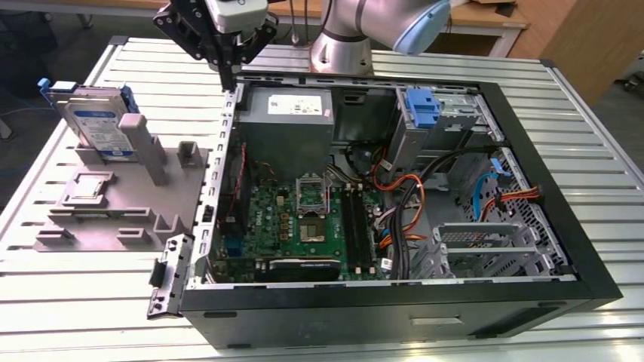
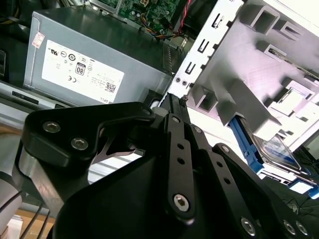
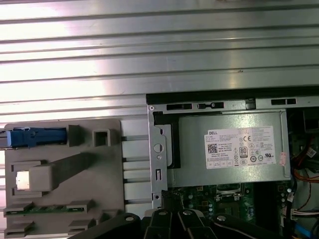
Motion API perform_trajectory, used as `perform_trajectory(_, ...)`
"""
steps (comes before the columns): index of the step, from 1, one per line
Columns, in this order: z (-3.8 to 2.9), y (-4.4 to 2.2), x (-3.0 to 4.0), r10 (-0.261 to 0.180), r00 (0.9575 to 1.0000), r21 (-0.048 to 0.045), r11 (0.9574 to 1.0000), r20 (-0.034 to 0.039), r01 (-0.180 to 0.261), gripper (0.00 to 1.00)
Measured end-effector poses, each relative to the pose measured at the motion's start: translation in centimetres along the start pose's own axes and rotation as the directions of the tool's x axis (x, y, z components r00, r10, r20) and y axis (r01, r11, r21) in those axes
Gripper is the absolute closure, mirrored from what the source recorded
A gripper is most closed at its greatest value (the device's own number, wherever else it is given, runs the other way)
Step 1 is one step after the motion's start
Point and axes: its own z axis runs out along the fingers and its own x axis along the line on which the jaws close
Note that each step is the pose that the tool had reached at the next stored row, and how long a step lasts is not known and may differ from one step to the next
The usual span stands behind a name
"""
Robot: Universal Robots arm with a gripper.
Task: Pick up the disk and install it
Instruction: 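Reach for the disk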
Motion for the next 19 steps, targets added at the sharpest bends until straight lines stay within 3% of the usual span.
perform_trajectory(19,0.01,-0.04,0.43,0.0,1.0,0.0001,1.0,-0.0001,0.0,0.9)
